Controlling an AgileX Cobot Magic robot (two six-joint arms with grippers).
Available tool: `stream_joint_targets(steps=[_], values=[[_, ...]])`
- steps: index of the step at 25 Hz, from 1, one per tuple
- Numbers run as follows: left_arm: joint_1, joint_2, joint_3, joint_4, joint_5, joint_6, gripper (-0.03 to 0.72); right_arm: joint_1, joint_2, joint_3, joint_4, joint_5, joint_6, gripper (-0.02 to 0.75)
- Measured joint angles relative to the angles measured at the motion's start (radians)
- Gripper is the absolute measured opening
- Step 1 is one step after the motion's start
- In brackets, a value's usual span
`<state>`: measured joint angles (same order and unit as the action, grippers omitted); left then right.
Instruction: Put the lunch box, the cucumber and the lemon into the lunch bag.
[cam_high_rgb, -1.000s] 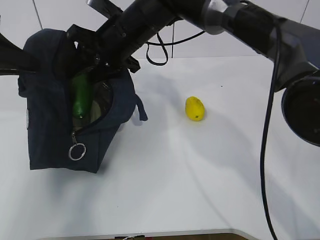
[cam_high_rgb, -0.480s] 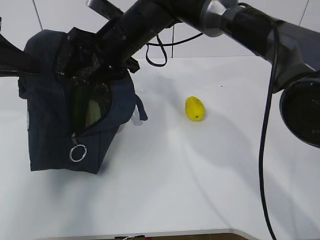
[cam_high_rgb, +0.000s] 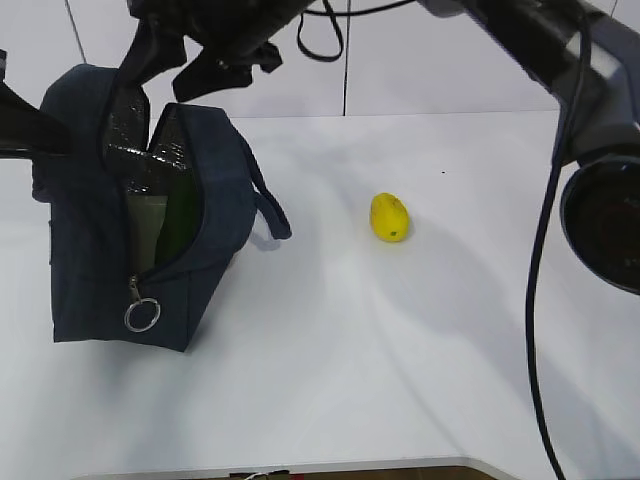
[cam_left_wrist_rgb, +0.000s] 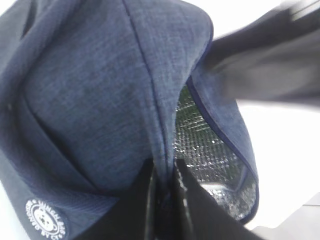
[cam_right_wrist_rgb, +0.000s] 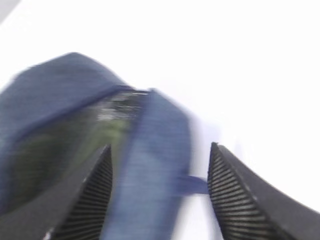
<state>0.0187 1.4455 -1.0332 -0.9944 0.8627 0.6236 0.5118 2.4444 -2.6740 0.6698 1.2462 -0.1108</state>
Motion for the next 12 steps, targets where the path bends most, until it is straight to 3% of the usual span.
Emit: stream_joint_targets(steps=[5,12], values=[[0.0,0.0,0.0,0.013,-0.002,0.0,0.01,0.0,0.0,-0.104,-0.235,0.006,0.047,0.482],[0.0,0.0,0.0,0.017,-0.002,0.0,0.01,0.0,0.0,-0.109,-0.525,0.014,0.088,0.482]])
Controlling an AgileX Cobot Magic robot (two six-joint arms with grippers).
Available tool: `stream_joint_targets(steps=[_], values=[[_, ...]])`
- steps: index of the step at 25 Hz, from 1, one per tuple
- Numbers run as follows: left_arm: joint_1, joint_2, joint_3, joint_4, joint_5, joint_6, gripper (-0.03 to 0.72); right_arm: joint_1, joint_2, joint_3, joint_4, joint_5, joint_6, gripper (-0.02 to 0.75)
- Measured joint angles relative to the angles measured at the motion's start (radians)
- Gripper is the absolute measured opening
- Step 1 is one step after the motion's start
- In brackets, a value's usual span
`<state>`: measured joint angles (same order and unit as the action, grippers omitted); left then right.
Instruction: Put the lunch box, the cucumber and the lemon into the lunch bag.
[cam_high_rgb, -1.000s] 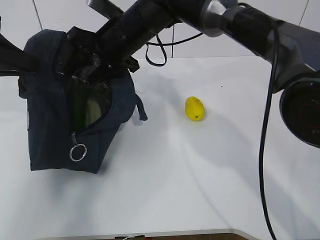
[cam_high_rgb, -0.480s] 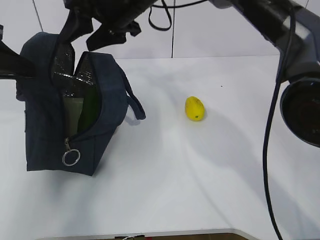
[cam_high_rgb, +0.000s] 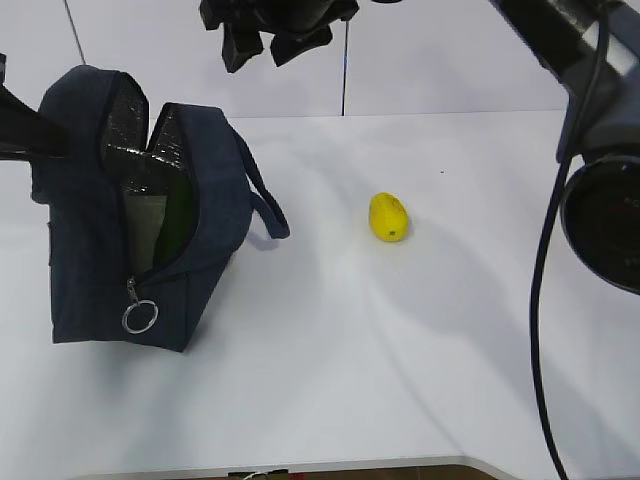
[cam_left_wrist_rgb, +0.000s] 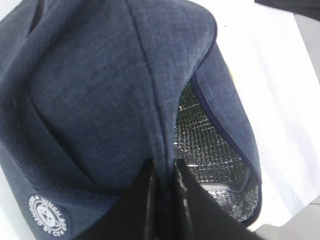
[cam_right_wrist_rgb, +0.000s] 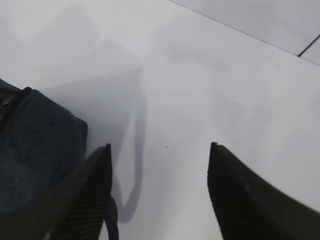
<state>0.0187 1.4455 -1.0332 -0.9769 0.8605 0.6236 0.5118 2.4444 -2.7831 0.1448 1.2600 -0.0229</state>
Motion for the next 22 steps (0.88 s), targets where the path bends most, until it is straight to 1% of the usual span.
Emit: stream_joint_targets(steps=[5,10,19,22], values=[[0.0,0.0,0.0,0.0,0.0,0.0,0.01,0.0,0.0,0.0,-0.128,0.0,0.002,0.482],[0.0,0.0,0.0,0.0,0.0,0.0,0.01,-0.02,0.0,0.017,-0.187,0.001,0.002,0.482],[0.0,0.0,0.0,0.0,0.006,0.0,0.009,-0.05,-0.002,0.242,-0.221,0.001,0.044,0.482],[0.0,0.0,0.0,0.0,0.006,0.0,0.009,-0.05,-0.004,0.29,-0.261,-0.001,0.085,0.482]])
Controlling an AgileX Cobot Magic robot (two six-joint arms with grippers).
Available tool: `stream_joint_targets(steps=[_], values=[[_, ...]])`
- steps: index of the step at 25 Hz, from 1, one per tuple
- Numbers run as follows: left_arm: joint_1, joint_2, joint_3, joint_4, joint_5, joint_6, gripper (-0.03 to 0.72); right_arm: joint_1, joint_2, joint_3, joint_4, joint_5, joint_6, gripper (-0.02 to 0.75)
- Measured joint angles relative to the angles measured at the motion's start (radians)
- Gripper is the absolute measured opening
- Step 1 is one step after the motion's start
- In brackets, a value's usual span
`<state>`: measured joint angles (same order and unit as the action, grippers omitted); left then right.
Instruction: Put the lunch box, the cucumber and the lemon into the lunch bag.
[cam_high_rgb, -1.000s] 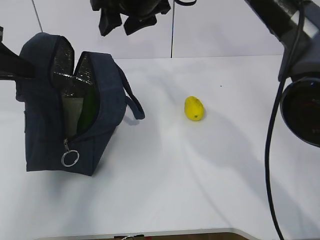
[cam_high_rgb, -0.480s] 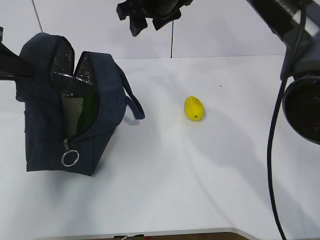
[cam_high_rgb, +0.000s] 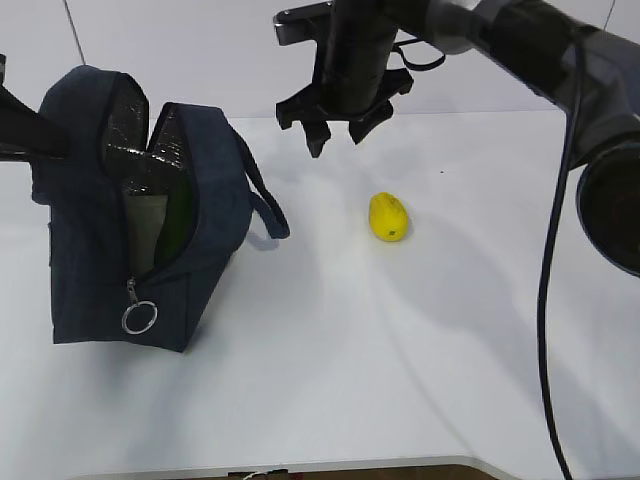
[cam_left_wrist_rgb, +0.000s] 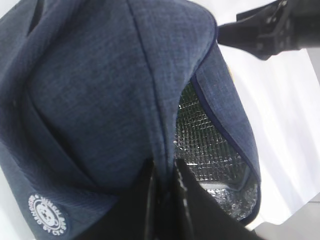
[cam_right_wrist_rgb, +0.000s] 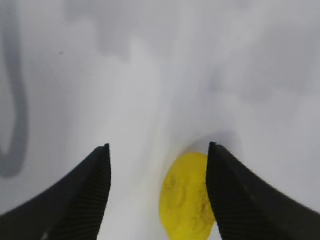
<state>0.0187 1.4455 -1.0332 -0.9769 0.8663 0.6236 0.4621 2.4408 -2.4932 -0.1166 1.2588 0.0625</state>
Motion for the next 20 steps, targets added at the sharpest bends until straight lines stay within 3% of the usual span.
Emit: stream_joint_targets(steps=[7,20], values=[[0.0,0.0,0.0,0.0,0.0,0.0,0.009,-0.008,-0.002,0.098,-0.126,-0.004,0.106,0.482],[0.0,0.0,0.0,0.0,-0.003,0.0,0.009,-0.05,0.004,0.145,-0.095,-0.012,0.18,0.482]])
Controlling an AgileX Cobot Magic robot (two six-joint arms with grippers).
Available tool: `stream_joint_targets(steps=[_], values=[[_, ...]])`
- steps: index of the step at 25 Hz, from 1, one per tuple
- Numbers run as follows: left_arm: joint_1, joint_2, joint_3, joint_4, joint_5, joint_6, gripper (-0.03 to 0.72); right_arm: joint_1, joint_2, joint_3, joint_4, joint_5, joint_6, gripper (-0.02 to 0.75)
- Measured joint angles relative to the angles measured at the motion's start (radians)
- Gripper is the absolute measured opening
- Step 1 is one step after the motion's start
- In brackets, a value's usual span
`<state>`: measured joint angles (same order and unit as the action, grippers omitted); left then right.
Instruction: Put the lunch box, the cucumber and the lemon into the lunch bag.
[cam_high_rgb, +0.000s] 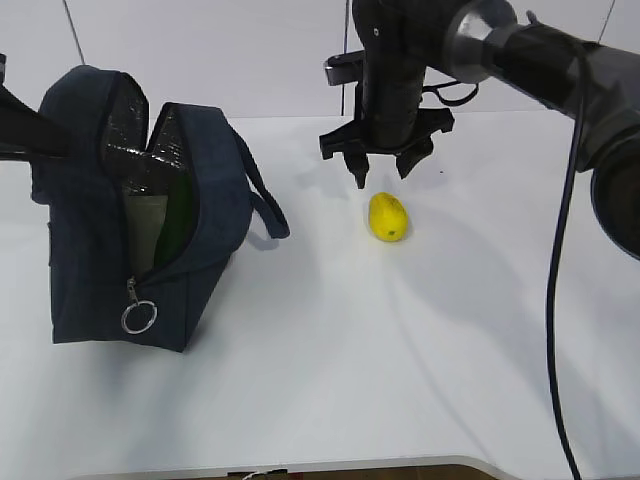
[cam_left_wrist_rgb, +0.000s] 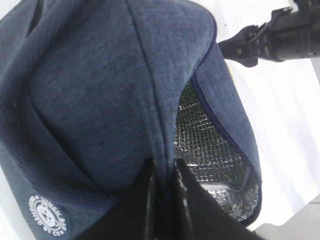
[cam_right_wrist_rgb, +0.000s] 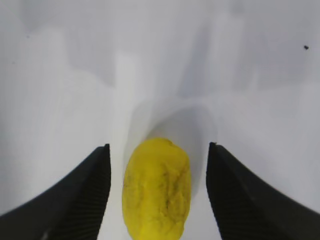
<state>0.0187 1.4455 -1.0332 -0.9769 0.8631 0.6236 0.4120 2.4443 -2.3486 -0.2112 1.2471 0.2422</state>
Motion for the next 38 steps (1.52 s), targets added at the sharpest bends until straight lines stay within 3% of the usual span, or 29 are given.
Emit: stream_joint_targets(steps=[13,30,38], values=[[0.0,0.0,0.0,0.0,0.0,0.0,0.008,-0.005,0.0,0.091,0.025,-0.002,0.004,0.482],[0.0,0.0,0.0,0.0,0.0,0.0,0.008,-0.038,0.0,0.093,0.021,-0.002,0.004,0.482],[0.0,0.0,0.0,-0.021,-0.002,0.0,0.008,-0.042,0.024,0.095,0.081,-0.004,0.006,0.482]])
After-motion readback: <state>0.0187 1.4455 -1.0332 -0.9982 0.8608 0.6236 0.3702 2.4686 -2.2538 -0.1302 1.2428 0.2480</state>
